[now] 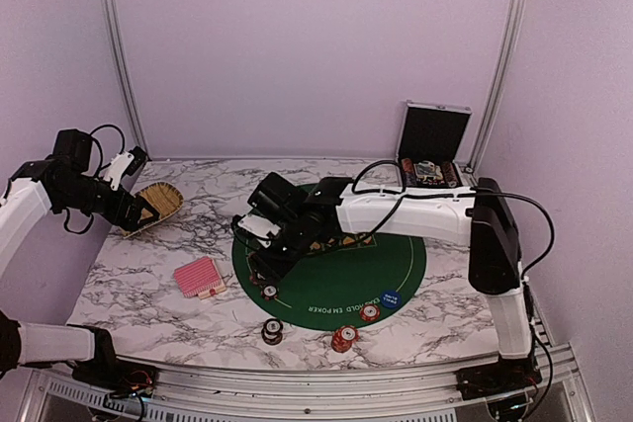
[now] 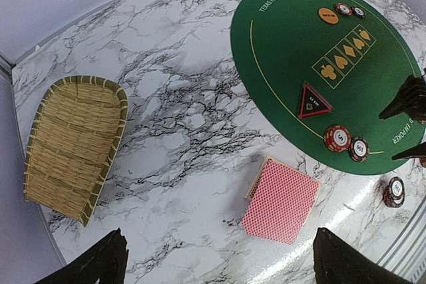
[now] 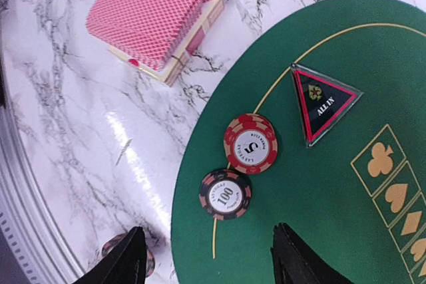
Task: Distribute texas hold em gaming equipment
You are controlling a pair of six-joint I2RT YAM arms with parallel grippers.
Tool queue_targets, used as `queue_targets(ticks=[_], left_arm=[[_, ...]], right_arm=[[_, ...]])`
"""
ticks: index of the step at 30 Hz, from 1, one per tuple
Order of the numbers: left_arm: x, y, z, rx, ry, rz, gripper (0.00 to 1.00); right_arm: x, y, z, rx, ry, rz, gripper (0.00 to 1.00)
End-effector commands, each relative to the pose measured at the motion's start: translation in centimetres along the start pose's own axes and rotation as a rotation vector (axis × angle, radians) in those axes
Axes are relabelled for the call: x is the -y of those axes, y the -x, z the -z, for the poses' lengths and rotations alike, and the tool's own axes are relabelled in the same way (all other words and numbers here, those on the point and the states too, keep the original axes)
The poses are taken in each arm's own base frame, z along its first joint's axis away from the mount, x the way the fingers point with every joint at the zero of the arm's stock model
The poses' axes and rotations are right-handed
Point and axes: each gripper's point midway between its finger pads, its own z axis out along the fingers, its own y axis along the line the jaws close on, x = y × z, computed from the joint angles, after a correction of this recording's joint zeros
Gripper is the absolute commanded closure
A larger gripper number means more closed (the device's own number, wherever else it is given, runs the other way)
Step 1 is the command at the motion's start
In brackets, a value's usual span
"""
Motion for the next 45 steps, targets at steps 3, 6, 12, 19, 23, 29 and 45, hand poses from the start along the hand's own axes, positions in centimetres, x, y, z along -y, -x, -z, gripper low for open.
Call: queue_targets(ticks=[3, 6, 12, 19, 23, 29, 45], left_arm=[[0.3, 0.2, 0.5, 0.006, -0.011, -0.006, 0.01], [0.3, 0.3, 0.6, 0.010, -0.009, -0.007, 0.01], [0.4, 0.2, 0.7, 0.013, -0.009, -0.004, 0.01], [0.3, 0.4, 0.9, 0.017, -0.001, -0.010, 0.01], [0.3, 0.3, 0.9, 0.015, -0.003, -0.008, 0.01], [0.3, 0.3, 0.7, 0.012, -0.007, -0.007, 0.01], [0.4, 0.3, 0.8, 0.014, -0.007, -0.011, 0.01]], right_arm=[[-4.0, -0.4, 4.5, 0.046, 0.029, 0.065, 0.33], [-5.9, -2.1, 4.2, -0.006, 0.053, 0.113, 0.27], [-8.4, -4.9, 2.8, -0.091, 0.100, 0.171, 0.19], [-8.5, -6.4, 1.1, -0.136, 0.118, 0.181, 0.16], [-8.8, -7.3, 0.2, -0.167, 0.149, 0.189, 0.12], [-8.9, -8.0, -0.9, -0.186, 0.164, 0.195, 0.07], [-8.9, -8.7, -2.7, -0.217, 0.174, 0.193, 0.22]])
